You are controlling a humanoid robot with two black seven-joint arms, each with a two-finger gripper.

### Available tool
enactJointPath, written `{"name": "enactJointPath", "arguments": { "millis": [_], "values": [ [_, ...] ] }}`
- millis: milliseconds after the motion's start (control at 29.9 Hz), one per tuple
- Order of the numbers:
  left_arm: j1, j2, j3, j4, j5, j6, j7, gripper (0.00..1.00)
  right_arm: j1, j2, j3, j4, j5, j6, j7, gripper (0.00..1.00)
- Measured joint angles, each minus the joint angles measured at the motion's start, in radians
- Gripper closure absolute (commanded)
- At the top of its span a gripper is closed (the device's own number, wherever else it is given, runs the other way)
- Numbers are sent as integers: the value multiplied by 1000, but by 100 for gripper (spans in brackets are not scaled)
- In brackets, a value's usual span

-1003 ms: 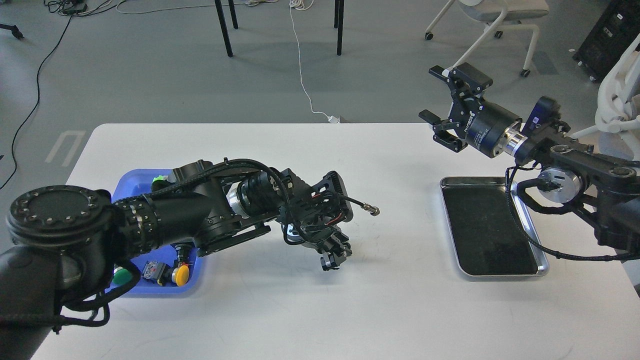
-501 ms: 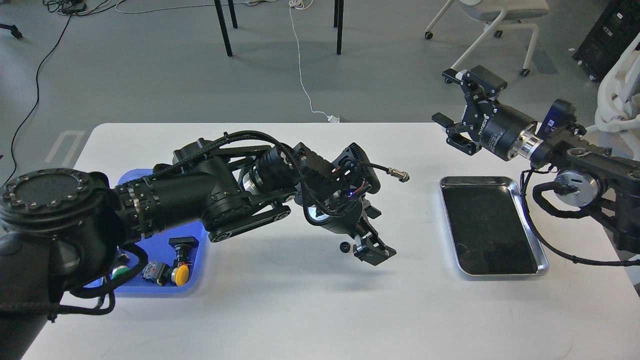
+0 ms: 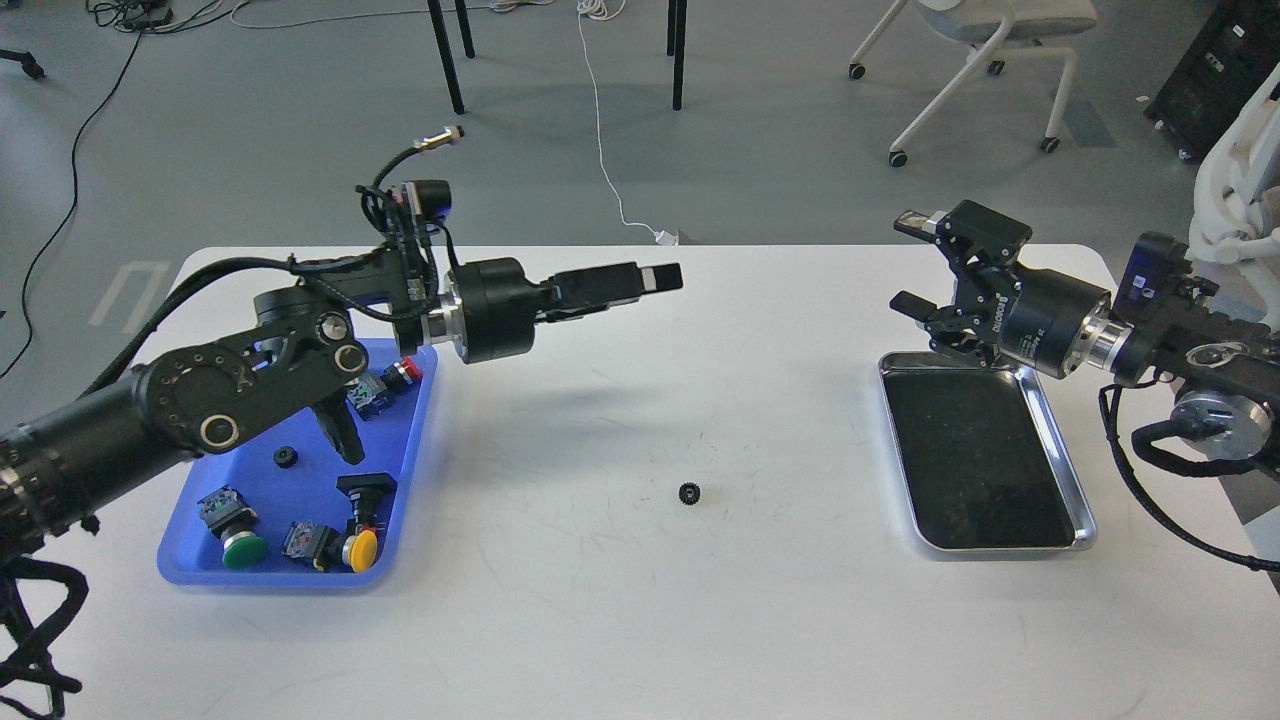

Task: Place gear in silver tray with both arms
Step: 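Open the left gripper to set the gear on the table, withdraw, then move the right gripper from the silver tray toward the gear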

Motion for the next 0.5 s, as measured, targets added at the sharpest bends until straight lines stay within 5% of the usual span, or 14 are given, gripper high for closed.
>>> {"name": "enactJointPath", "arguments": {
  "millis": [267, 501],
  "values": [
    [295, -2, -371, -12, -231, 1, 0, 2, 185, 34, -199, 29, -475, -11, 0, 1],
    [360, -12, -457, -12, -385, 5, 0, 2, 439, 276, -553, 46, -646, -152, 0, 1]
  ]
}}
